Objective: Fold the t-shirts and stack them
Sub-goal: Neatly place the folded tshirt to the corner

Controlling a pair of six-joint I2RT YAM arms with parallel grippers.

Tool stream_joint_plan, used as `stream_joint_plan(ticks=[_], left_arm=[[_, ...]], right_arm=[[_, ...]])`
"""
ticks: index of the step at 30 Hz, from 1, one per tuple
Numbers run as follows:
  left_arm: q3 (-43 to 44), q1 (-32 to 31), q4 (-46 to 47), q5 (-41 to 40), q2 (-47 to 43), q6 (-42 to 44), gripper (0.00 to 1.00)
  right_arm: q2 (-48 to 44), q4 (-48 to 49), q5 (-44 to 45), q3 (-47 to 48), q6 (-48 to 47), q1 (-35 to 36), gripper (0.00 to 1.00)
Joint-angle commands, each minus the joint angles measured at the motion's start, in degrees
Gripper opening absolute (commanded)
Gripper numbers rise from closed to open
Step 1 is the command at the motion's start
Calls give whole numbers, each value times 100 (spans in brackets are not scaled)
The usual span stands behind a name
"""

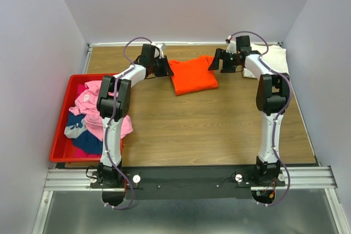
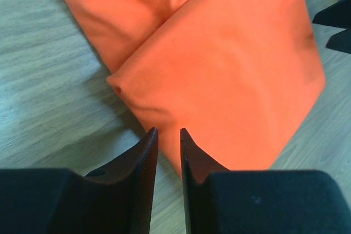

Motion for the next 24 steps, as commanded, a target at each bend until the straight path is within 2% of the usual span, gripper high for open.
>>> stream_joint_plan(ticks=[1,11,17,24], left_arm=[[91,2,-79,119,231,68,27],[196,-24,-159,93,477,111,27],[223,-77,-202,101,618,112,26],[223,-147,-203,119,688,120,27]], right_arm=[[141,127,-477,-141,-169,-81,94],[519,215,-1128,-72,-160,-125,94],[853,277,-1198,-80,-99,-117,94],[1099,347,-1436,-115,-19,-64,89]])
